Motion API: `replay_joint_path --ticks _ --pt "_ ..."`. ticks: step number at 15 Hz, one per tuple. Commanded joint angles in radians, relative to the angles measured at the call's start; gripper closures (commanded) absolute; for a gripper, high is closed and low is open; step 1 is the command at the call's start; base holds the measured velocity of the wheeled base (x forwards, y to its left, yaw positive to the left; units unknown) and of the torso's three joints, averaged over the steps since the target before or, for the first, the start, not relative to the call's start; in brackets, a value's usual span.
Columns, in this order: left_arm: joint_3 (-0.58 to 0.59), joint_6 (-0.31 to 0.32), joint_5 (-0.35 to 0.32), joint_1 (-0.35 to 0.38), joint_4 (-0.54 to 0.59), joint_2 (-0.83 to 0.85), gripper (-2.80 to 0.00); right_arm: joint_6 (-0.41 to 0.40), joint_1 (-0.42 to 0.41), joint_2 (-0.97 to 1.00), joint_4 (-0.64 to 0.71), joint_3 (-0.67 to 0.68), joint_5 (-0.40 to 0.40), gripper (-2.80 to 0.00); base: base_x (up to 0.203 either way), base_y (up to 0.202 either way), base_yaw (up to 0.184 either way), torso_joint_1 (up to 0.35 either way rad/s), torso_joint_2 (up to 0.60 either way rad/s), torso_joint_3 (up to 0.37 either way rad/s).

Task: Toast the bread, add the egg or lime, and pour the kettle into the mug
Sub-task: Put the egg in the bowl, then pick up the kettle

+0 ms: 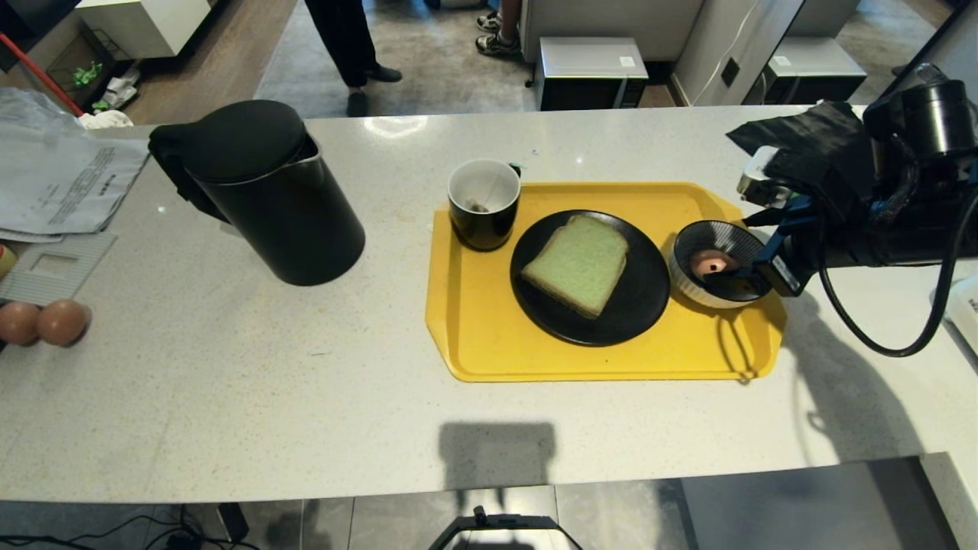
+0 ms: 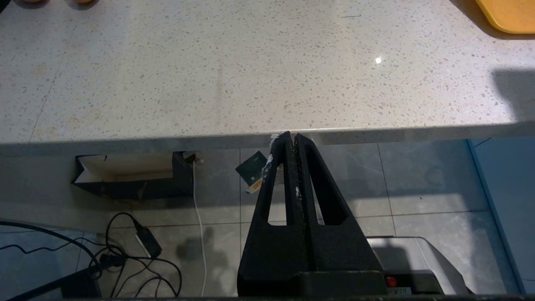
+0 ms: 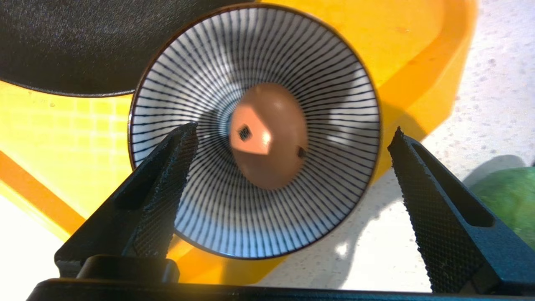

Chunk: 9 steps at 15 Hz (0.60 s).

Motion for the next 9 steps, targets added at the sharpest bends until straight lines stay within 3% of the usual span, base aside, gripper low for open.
replay_joint_path --ticks 1,5,9 --pt "0.017 -0.001 0.001 0.000 -0.001 -0.001 0.00 0.002 -0.007 -0.016 -0.013 0.000 0.008 -2.80 0.000 0.000 0.000 0.000 0.00 0.000" --pt "0.017 -0.001 0.001 0.000 -0.001 -0.001 0.00 0.067 -0.007 -0.040 -0.151 -0.001 0.045 -2.80 0.000 0.000 0.000 0.000 0.00 0.000" --pt "0.017 -0.001 0.001 0.000 -0.001 -0.001 0.00 0.261 -0.007 -0.104 -0.287 -0.014 0.136 -2.80 0.000 0.000 0.000 0.000 0.00 0.000"
